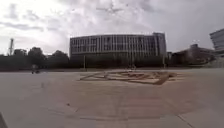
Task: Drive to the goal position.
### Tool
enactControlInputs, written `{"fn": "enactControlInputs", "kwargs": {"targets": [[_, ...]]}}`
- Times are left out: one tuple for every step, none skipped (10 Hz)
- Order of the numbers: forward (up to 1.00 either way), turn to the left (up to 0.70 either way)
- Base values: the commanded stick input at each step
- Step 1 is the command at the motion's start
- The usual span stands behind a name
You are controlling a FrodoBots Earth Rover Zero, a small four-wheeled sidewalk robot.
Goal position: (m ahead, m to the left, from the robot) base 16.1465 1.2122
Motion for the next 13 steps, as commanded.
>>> {"fn": "enactControlInputs", "kwargs": {"targets": [[0.70,-0.01],[0.70,-0.01],[0.70,-0.01],[0.70,-0.01],[0.70,-0.01],[0.70,-0.01],[0.70,-0.01],[0.70,-0.01],[0.70,-0.01],[0.70,-0.01],[0.70,-0.01],[0.70,-0.01],[0.70,-0.01]]}}
